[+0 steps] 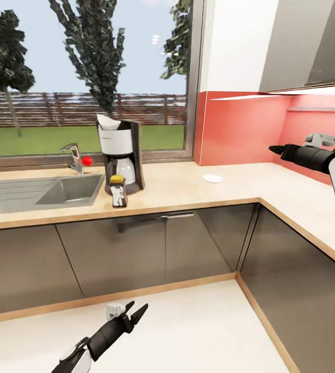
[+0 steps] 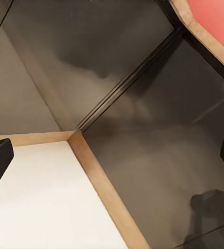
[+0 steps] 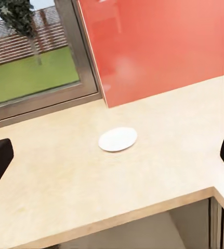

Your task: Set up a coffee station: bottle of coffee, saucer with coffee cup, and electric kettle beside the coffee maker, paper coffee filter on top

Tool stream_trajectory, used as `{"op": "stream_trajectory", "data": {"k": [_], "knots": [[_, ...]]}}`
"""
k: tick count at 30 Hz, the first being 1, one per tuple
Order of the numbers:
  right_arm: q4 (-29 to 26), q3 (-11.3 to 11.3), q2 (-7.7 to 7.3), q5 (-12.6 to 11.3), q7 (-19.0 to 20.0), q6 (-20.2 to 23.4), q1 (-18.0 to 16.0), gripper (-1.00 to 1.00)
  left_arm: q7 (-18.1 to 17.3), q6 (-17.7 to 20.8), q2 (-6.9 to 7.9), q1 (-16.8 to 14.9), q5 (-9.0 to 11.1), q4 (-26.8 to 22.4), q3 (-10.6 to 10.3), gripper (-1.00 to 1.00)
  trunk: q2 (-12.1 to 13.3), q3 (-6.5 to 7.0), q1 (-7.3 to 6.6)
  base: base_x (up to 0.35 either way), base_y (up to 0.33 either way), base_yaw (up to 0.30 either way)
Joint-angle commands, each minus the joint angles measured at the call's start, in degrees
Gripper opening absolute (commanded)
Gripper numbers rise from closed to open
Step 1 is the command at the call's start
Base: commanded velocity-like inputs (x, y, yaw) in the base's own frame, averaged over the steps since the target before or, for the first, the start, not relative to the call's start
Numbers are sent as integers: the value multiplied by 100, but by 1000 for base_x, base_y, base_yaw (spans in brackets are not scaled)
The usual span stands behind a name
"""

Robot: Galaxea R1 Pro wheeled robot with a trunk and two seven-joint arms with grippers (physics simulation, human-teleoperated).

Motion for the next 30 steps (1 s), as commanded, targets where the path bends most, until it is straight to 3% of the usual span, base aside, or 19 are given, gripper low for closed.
{"op": "stream_trajectory", "data": {"k": [1,9,14,15,17,19,20,21,22,24,25,26,29,30], "knots": [[46,-7,-3,18,19,29,-29,100,-6,-35,4,-4,23,4,-20,100,-3,-6,1,104,-17,0],[576,-6,-64,32,13,37,-123,100,-41,-35,4,-4,29,-7,-38,100,-3,-6,1,214,-74,0],[912,-5,-179,30,26,34,-130,100,-479,-28,-2,-4,31,-21,-30,100,-3,-6,1,92,-43,0],[997,-5,-220,27,29,34,-131,100,-762,28,-32,-4,32,-161,-11,100,-3,-6,1,29,-13,0],[1029,-5,-235,26,30,33,-131,100,-882,188,-79,-4,33,-406,-2,100,-3,-6,1,21,-10,0],[1068,-5,-273,25,31,33,-132,100,-999,897,-209,-4,38,-1188,7,100,-3,-6,1,10,-4,0],[1148,0,-344,22,36,37,-132,100,-809,2300,-770,-6,37,-2851,9,100,-3,-6,1,2,-1,0],[1193,1,-363,17,42,37,-132,100,-648,2504,-865,-7,38,-3129,9,100,-3,-6,1,2,-1,0],[1300,-1,-401,10,99,38,-132,100,-220,2881,-1011,-16,41,-3631,9,100,-3,-6,1,1,0,0],[1420,-3,-432,8,249,40,-132,100,246,3200,-1110,-55,44,-4035,9,100,-3,-6,1,0,0,0],[1678,-4,-561,22,803,36,-132,100,928,3651,-1110,-557,49,-4472,8,100,-3,-6,1,0,0,0],[1799,-5,-633,24,1036,35,-132,100,1114,3809,-1110,-942,59,-4521,5,100,-3,-6,1,0,0,0],[1946,-5,-741,24,1328,34,-132,100,1401,4034,-1110,-1714,177,-4281,2,100,-3,-6,1,0,0,0],[1995,-5,-789,17,1508,33,-132,100,1615,4111,-1110,-2314,259,-3900,2,100,-3,-6,1,0,0,0]]}}
